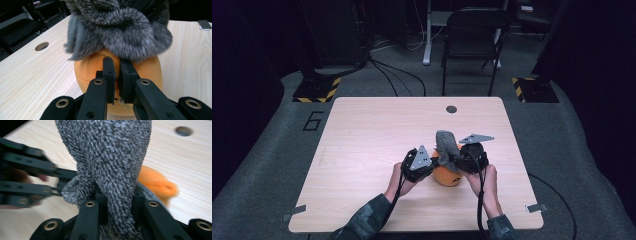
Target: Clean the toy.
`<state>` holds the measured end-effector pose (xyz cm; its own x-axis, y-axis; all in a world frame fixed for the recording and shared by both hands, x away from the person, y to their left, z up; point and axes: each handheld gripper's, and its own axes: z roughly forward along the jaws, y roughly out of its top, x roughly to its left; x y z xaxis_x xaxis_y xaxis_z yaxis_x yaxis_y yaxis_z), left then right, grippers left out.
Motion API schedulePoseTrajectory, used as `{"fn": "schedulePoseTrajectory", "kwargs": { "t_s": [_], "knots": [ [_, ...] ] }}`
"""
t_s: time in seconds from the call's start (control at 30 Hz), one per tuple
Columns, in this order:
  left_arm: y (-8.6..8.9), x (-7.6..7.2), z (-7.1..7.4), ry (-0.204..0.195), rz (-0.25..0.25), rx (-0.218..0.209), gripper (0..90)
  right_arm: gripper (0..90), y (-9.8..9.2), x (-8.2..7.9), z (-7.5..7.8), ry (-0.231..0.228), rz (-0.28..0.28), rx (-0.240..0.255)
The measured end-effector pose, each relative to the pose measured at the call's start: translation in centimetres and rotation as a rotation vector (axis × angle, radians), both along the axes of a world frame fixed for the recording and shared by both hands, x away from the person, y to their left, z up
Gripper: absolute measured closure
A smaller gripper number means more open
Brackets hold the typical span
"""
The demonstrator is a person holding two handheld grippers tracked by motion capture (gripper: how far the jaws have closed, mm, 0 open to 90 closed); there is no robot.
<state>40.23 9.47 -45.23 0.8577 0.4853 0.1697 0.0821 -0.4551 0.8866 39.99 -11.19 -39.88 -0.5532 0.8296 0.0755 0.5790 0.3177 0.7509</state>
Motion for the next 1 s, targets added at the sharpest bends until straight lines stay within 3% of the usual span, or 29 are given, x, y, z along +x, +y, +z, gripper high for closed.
{"fn": "schedulePoseTrajectory", "kwargs": {
  "t_s": [0.13, 0.2, 0.27, 0.33, 0.4, 0.47, 0.67, 0.77, 0.9, 1.0],
  "knots": [
    [0.1, 0.1, -0.1, 0.001, 0.0, 0.0, 84.9, 75.2, -1.2, 0.4, -0.5, -0.009, -0.058, -0.036],
    [0.2, 0.2, -0.1, 0.0, -0.002, 0.002, 84.8, 75.2, -1.9, 0.7, -0.8, 0.002, -0.083, -0.024],
    [0.2, 0.2, -0.1, 0.001, -0.004, 0.002, 84.8, 75.2, -2.7, 1.0, -1.1, -0.006, -0.136, -0.06],
    [0.2, 0.2, -0.2, 0.002, -0.003, 0.0, 84.8, 75.2, -3.4, 1.3, -1.5, 0.003, -0.154, -0.054],
    [0.2, 0.3, -0.2, 0.009, -0.003, -0.006, 84.8, 75.2, -3.8, 1.6, -1.9, 0.005, -0.189, -0.079],
    [0.3, 0.3, -0.2, 0.01, -0.005, -0.008, 84.7, 75.0, -4.2, 1.7, -2.1, 0.016, -0.194, -0.065],
    [0.4, 0.3, -0.1, 0.011, -0.006, -0.007, 84.7, 74.8, -3.8, 0.1, 0.9, -0.056, -0.123, 0.008],
    [0.2, 0.2, -0.2, 0.017, -0.01, -0.016, 84.7, 74.8, -1.8, -1.1, 2.2, -0.086, -0.052, 0.033],
    [0.3, 0.1, 0.0, 0.005, -0.019, 0.002, 84.7, 74.7, 0.7, -1.4, 1.7, -0.071, 0.024, -0.002],
    [0.3, 0.2, -0.1, 0.014, -0.016, 0.01, 84.7, 74.8, 1.5, -0.7, 0.0, -0.04, 0.016, -0.049]
  ]
}}
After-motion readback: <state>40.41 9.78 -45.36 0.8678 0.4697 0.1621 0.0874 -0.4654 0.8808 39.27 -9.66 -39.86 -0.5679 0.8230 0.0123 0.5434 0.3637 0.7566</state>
